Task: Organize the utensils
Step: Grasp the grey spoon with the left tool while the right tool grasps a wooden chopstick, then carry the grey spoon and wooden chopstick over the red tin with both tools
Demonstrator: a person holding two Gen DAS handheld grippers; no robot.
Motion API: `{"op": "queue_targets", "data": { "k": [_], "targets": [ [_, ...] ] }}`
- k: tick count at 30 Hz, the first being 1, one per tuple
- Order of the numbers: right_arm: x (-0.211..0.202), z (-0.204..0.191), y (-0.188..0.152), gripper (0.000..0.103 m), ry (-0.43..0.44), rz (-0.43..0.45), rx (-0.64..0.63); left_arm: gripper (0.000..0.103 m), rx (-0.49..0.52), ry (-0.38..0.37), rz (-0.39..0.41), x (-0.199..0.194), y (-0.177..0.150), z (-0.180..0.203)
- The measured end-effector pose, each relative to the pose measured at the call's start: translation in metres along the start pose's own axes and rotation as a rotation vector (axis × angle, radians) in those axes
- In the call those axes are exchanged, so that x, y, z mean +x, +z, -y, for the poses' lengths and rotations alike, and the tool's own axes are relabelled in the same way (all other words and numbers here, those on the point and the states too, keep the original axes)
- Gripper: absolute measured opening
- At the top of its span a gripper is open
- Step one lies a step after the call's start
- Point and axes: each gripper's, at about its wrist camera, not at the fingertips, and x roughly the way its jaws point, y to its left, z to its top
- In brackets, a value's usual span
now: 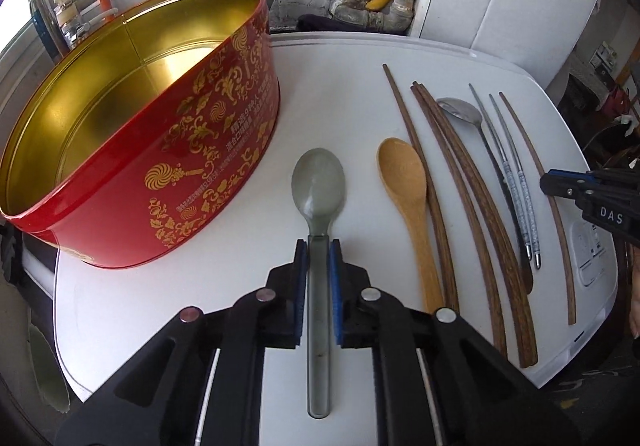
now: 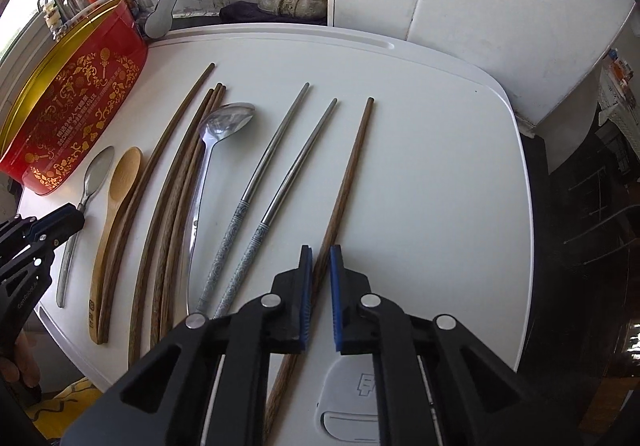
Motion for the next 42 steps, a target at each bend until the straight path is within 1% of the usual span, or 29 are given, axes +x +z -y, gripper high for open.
{"op": "queue_targets", "data": {
  "k": [1, 3, 7, 14, 18, 23, 26, 32, 39, 42],
  "targets": [
    [-0.001, 0.004, 0.000, 0.006, 0.023, -0.004, 0.027, 0.011, -0.011, -0.001, -0.004, -0.001, -0.001, -0.002],
    [-0.010, 0.010, -0.002, 0.006, 0.055, 0.009, 0.059, 0.011, -0.021, -0.004, 0.004, -0.006, -0.004, -0.003],
    [-0.032, 0.016, -0.003, 0.006, 0.085, 0.057, 0.073, 0.011, -0.020, -0.009, 0.041, -0.023, -0.007, 0.000],
    [-0.045, 0.028, -0.012, 0.006, 0.146, 0.073, 0.131, 0.011, -0.040, -0.020, 0.073, -0.045, -0.010, -0.002],
    [-0.060, 0.030, -0.017, 0.006, 0.170, 0.104, 0.148, 0.011, -0.054, -0.026, 0.100, -0.062, -0.014, -0.006],
    [-0.081, 0.032, -0.020, 0.006, 0.210, 0.149, 0.152, 0.011, -0.069, -0.034, 0.139, -0.082, -0.016, -0.008],
    [-0.090, 0.032, -0.021, 0.006, 0.243, 0.161, 0.150, 0.011, -0.082, -0.035, 0.157, -0.093, -0.017, -0.012],
    [-0.099, 0.030, -0.019, 0.006, 0.278, 0.174, 0.132, 0.011, -0.115, -0.024, 0.197, -0.111, -0.019, -0.018],
    [-0.103, 0.032, -0.015, 0.006, 0.331, 0.182, 0.100, 0.011, -0.157, -0.009, 0.217, -0.122, -0.026, -0.019],
    [-0.104, 0.032, -0.013, 0.007, 0.363, 0.189, 0.082, 0.011, -0.175, 0.005, 0.211, -0.125, -0.030, -0.018]
  ]
}}
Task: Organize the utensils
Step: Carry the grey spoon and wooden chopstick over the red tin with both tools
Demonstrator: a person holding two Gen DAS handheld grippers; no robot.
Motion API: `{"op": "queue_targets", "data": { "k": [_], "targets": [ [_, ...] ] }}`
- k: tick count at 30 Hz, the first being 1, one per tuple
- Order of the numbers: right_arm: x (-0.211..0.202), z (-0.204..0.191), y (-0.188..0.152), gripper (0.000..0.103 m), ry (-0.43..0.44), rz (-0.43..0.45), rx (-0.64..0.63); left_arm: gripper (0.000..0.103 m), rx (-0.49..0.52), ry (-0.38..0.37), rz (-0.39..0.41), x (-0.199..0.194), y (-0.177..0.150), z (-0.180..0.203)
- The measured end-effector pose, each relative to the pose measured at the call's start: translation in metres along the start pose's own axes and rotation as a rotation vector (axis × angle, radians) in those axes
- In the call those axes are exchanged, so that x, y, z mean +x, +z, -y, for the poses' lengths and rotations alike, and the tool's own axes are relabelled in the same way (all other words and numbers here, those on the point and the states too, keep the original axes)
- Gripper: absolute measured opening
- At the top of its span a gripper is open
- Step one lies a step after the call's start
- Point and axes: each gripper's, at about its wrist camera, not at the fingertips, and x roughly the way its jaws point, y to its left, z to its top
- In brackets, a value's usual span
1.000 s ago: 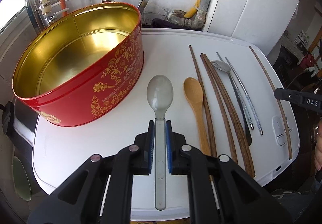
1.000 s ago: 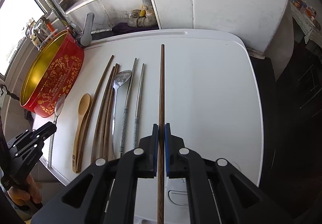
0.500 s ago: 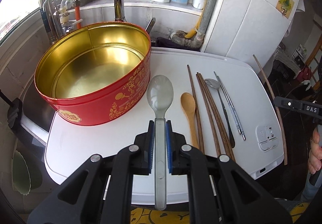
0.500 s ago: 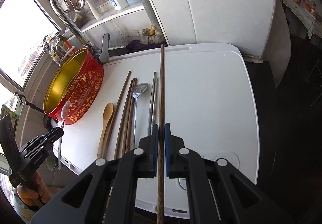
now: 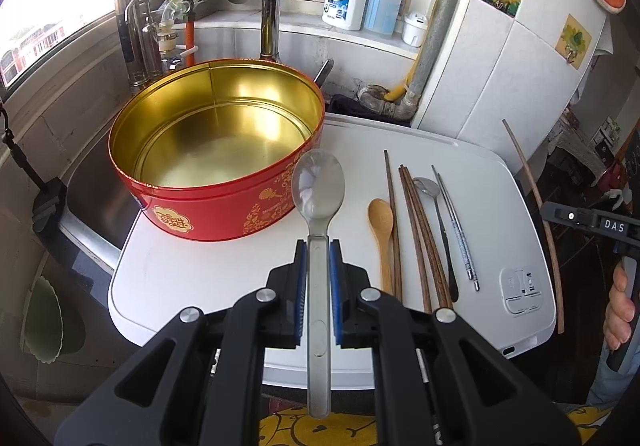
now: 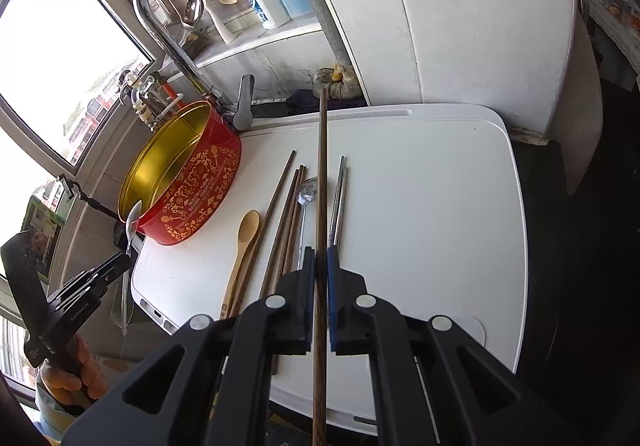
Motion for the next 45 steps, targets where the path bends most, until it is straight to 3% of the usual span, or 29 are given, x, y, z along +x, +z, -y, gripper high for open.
{"op": "queue_targets", "data": {
  "k": [7, 12, 19, 23, 27, 33, 39, 45],
  "targets": [
    [0.008, 0.004, 0.001, 0.007, 0.039, -0.027, -0.014, 0.011, -0.021, 0.024, 0.001, -0.006, -0.003, 0.006],
    [0.010, -0.012, 0.011, 0.007, 0.067, -0.032, -0.051, 0.011, -0.076, -0.001, -0.002, -0.013, 0.004, -0.006],
    [0.009, -0.098, 0.052, 0.007, 0.119, -0.018, -0.177, 0.011, -0.131, -0.039, -0.028, -0.024, 0.044, -0.069],
    [0.036, -0.150, 0.079, 0.007, 0.156, -0.091, -0.172, 0.011, -0.109, -0.080, -0.043, -0.017, 0.076, -0.113],
    [0.076, -0.196, 0.108, 0.007, 0.116, -0.162, -0.174, 0.011, -0.049, -0.120, -0.066, -0.003, 0.109, -0.150],
    [0.118, -0.256, 0.147, 0.007, 0.030, -0.188, -0.216, 0.011, -0.024, -0.191, -0.114, 0.021, 0.145, -0.194],
    [0.156, -0.275, 0.161, 0.007, -0.014, -0.231, -0.214, 0.011, -0.054, -0.229, -0.159, 0.050, 0.158, -0.222],
    [0.216, -0.279, 0.168, 0.007, -0.066, -0.307, -0.213, 0.011, -0.063, -0.251, -0.246, 0.097, 0.167, -0.218]
  ]
}}
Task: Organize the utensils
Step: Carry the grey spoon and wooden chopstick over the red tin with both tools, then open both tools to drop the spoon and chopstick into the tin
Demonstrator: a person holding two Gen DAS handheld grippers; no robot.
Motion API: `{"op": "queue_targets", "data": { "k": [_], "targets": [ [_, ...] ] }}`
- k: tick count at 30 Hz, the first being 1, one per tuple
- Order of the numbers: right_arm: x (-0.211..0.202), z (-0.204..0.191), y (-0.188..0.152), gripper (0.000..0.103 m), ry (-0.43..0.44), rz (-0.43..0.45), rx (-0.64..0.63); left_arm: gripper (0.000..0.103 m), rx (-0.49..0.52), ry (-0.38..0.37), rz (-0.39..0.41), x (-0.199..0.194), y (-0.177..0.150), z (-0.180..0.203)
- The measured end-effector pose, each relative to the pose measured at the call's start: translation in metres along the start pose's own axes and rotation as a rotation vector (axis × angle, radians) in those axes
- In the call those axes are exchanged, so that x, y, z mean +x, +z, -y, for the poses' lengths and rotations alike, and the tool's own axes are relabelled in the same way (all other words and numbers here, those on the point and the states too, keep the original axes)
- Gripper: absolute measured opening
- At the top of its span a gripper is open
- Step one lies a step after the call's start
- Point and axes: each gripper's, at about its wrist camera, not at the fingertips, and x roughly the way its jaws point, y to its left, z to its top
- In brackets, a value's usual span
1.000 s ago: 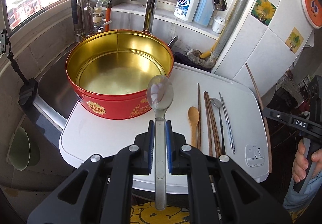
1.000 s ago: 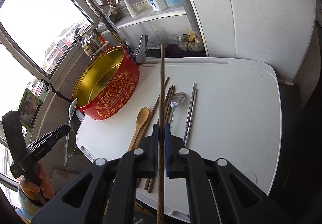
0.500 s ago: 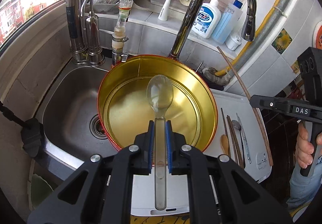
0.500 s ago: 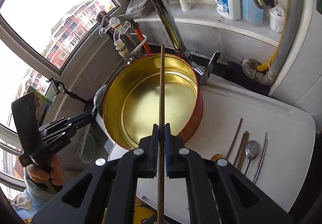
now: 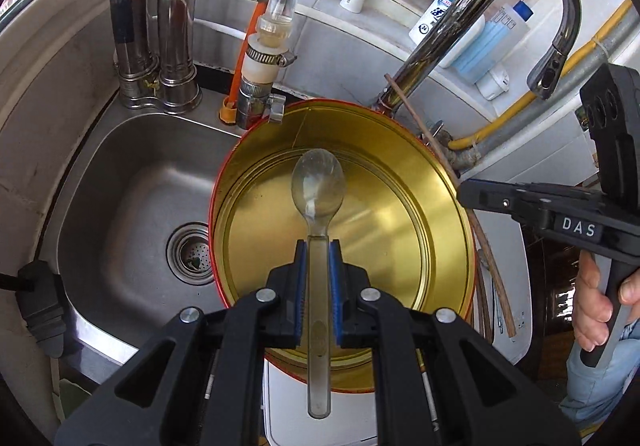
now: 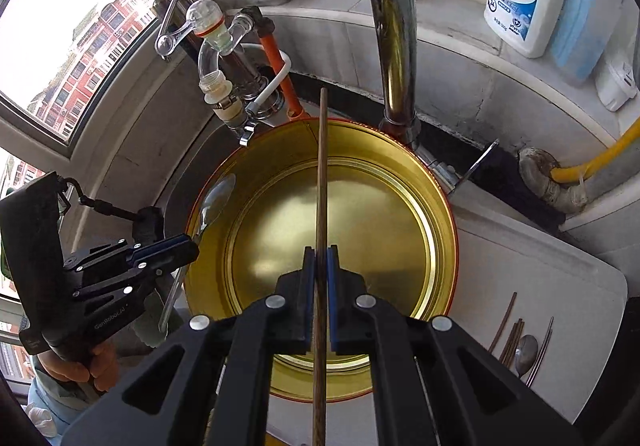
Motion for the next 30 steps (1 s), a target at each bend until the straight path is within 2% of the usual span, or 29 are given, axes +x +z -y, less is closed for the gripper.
{"op": "queue_targets", "data": {
  "k": [6, 12, 19, 26, 27, 28, 29, 30],
  "targets": [
    [0.052, 0.007, 0.001, 0.007, -0.017, -0.097, 0.011, 0.011, 0.028, 0.026, -0.074, 0.044, 0.011, 0.009],
    [0.085, 0.015, -0.009, 0.007, -0.026, -0.175, 0.026, 0.011, 0.034, 0.046, -0.118, 0.069, 0.000, 0.010],
    [0.095, 0.012, -0.003, 0.007, -0.027, -0.178, 0.034, 0.011, 0.032, 0.040, -0.123, 0.077, -0.006, 0.011],
    [0.089, 0.007, -0.003, 0.008, 0.001, -0.157, 0.047, 0.012, 0.092, 0.111, -0.086, 0.077, -0.013, 0.026],
    [0.087, 0.005, 0.000, 0.011, 0.002, -0.156, 0.062, 0.016, 0.098, 0.126, -0.085, 0.076, -0.014, 0.027],
    [0.084, 0.006, 0.000, 0.021, 0.007, -0.152, 0.075, 0.022, 0.105, 0.141, -0.089, 0.075, -0.015, 0.029],
    [0.080, 0.006, 0.000, 0.037, 0.013, -0.140, 0.079, 0.037, 0.120, 0.148, -0.090, 0.073, -0.017, 0.032],
    [0.075, 0.004, 0.000, 0.044, 0.012, -0.123, 0.077, 0.050, 0.149, 0.152, -0.079, 0.070, -0.018, 0.036]
  ]
}}
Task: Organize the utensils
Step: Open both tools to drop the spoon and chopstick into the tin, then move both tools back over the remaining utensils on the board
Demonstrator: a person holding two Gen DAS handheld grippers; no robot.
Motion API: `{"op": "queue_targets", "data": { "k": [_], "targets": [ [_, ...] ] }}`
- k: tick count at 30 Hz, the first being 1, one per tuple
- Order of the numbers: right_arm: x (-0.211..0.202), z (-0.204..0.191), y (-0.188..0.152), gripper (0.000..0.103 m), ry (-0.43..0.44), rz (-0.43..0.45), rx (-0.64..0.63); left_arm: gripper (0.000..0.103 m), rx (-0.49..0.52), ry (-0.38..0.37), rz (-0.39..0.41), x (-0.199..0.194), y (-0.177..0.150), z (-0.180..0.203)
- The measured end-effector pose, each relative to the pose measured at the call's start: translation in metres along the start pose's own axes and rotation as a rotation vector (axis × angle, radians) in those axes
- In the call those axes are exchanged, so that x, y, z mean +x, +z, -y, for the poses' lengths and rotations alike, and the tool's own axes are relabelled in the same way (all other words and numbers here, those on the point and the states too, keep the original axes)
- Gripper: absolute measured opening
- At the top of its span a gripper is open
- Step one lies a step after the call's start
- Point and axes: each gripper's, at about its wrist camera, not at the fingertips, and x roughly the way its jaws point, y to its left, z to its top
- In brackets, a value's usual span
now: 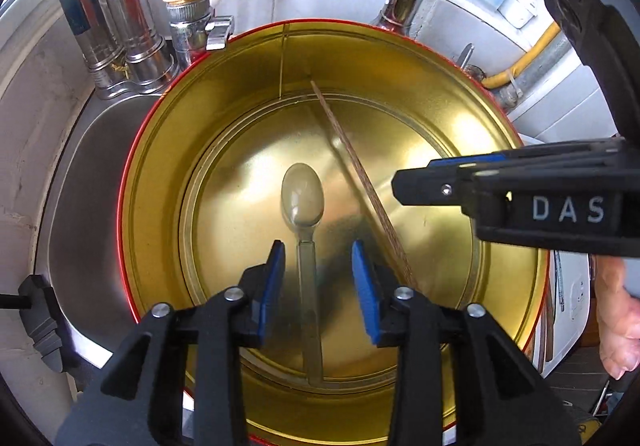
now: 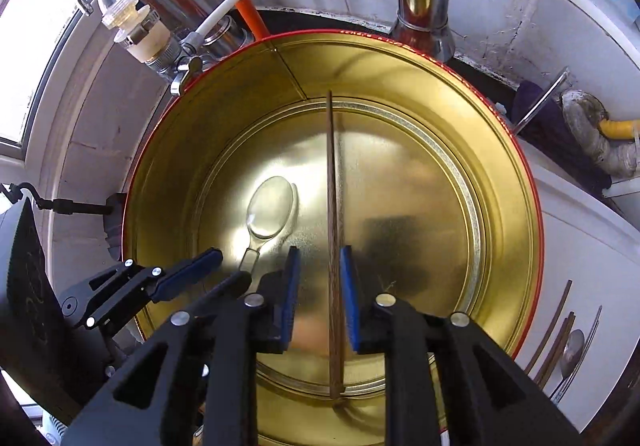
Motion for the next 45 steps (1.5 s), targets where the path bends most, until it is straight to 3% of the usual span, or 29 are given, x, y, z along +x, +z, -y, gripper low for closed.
{"op": "queue_targets", "data": {
  "k": [1, 2, 3, 6, 12, 17, 23, 30, 34, 39, 42, 45],
  "targets": [
    [-0.004, -0.001, -0.001, 0.054, -0.009, 0.016, -0.006, 0.056, 0.029, 0.019, 0.021, -0.004, -0.001, 0.005],
    [-0.007, -0.001, -0.001, 0.057, -0.018, 0.028, -0.012, 0.072, 0.053, 0.055, 0.042, -0.008, -0.003, 0.010],
    [-0.010, -0.001, -0.002, 0.058, -0.021, 0.035, -0.014, 0.075, 0.074, 0.086, 0.065, -0.012, -0.005, 0.014],
    [-0.010, -0.001, -0.002, 0.063, -0.011, 0.033, -0.009, 0.075, 0.115, 0.108, 0.070, -0.014, -0.005, 0.022],
    [-0.007, 0.003, -0.007, 0.068, -0.015, 0.016, -0.010, 0.075, 0.097, 0.096, 0.057, -0.013, -0.004, 0.020],
    [-0.012, 0.001, -0.015, 0.080, -0.045, 0.019, -0.012, 0.075, 0.092, 0.096, 0.071, -0.014, -0.006, 0.020],
    [-0.040, -0.011, -0.034, 0.089, -0.104, 0.130, -0.076, 0.075, 0.091, 0.103, 0.110, -0.029, -0.013, 0.023],
    [-0.074, -0.006, -0.076, 0.092, -0.143, 0.268, -0.104, 0.075, 0.095, 0.126, 0.239, -0.065, -0.032, 0.034],
    [-0.094, 0.009, -0.104, 0.093, -0.177, 0.340, -0.101, 0.076, 0.125, 0.053, 0.357, -0.093, -0.053, 0.047],
    [-0.125, 0.049, -0.143, 0.093, -0.134, 0.446, -0.008, 0.085, 0.138, -0.038, 0.506, -0.119, -0.079, 0.070],
    [-0.144, 0.078, -0.166, 0.093, -0.092, 0.511, 0.069, 0.085, 0.113, -0.075, 0.548, -0.126, -0.090, 0.083],
    [-0.157, 0.110, -0.190, 0.094, -0.090, 0.562, 0.147, 0.085, 0.085, -0.102, 0.543, -0.128, -0.098, 0.095]
  ]
}}
